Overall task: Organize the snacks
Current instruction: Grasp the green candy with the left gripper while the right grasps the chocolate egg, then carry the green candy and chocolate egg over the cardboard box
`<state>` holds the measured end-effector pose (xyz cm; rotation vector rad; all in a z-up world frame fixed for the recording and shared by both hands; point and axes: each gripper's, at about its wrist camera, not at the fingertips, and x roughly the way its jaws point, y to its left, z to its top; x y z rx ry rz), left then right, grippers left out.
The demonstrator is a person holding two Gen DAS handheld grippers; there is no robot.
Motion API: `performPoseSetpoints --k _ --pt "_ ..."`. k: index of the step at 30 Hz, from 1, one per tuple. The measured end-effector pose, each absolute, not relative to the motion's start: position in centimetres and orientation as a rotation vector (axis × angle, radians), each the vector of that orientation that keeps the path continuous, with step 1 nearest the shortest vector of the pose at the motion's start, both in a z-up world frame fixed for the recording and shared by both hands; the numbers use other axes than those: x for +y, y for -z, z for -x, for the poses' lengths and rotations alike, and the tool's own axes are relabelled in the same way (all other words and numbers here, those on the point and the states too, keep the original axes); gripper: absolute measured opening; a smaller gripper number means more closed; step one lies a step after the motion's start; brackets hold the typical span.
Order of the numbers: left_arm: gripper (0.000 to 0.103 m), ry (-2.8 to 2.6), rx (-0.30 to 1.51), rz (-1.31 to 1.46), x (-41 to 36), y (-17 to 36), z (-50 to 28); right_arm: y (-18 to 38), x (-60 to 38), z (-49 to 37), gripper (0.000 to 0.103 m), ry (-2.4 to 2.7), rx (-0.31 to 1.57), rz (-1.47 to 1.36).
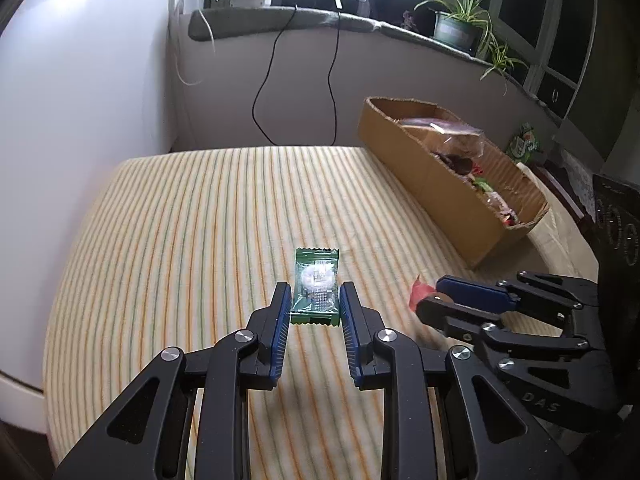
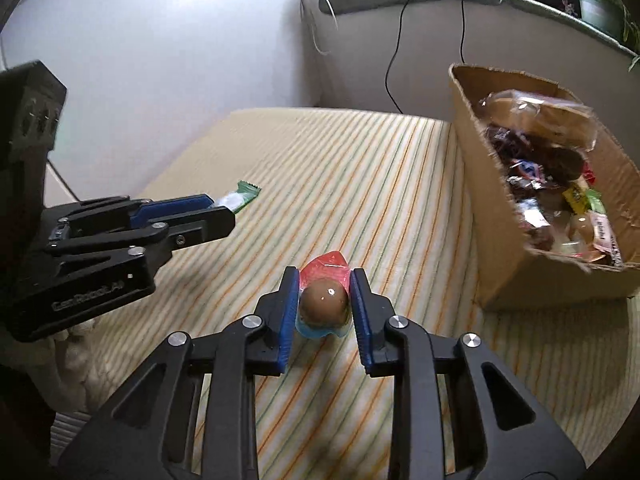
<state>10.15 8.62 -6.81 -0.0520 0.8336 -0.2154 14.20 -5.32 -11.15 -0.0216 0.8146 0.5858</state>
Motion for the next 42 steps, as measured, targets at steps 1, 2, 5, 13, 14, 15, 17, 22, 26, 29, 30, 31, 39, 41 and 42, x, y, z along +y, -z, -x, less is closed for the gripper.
performPoseSetpoints --k 1,2,5,13,14,15,17,22,26,29,30,31,39,41,42 --pt "0.023 0.214 0.827 0.05 8.4 6.5 -9.9 10.8 -5.7 -13.9 0.027 -0.591 0.805 0.018" --pt "0.023 0.213 0.822 0.047 8.1 6.2 -9.8 10.3 -6.2 -13.5 0.027 -0.596 0.79 0.013" --pt "0.023 0.216 0.801 0.036 6.9 5.2 -9.5 9.1 -7.4 -13.1 0.027 -0.611 0.762 -0.002" --pt "0.023 0.254 0.749 0.042 2.8 3.2 -9.5 6.1 -12.3 -12.7 0.027 -0.613 0.69 -0.035" --pt "0.023 0.26 0.745 0.04 2.2 3.0 -9.6 5.9 -13.1 -13.0 0.027 -0.61 0.685 -0.039" --pt "0.023 0.265 0.742 0.038 1.7 2.8 -9.7 5.7 -13.6 -13.1 0.027 -0.605 0.681 -0.04" --pt "0.023 0.277 0.735 0.034 0.7 2.5 -10.0 5.2 -15.1 -13.6 0.027 -0.586 0.666 -0.033" --pt "0.023 0.308 0.723 0.022 -2.0 1.8 -10.8 4.2 -18.4 -15.3 0.027 -0.546 0.644 -0.027" --pt "0.023 0.322 0.721 0.014 -3.6 1.5 -11.5 3.9 -20.5 -16.4 0.027 -0.521 0.634 -0.02" --pt "0.023 0.334 0.717 0.014 -4.6 1.3 -12.2 3.8 -21.7 -17.3 0.027 -0.506 0.632 -0.015" --pt "0.023 0.339 0.717 0.013 -4.9 1.3 -12.4 3.9 -22.0 -17.7 0.027 -0.501 0.633 -0.013" --pt "0.023 0.343 0.717 0.011 -5.3 1.3 -12.7 4.0 -22.4 -18.1 0.027 -0.496 0.635 -0.012" --pt "0.023 0.366 0.732 0.003 -7.3 1.7 -14.4 5.2 -24.4 -20.6 0.027 -0.48 0.674 -0.034" --pt "0.023 0.369 0.738 0.001 -7.7 1.9 -14.9 5.6 -24.9 -21.2 0.027 -0.476 0.684 -0.04" --pt "0.023 0.369 0.741 0.002 -7.9 2.0 -15.2 5.7 -25.0 -21.4 0.027 -0.474 0.687 -0.043"
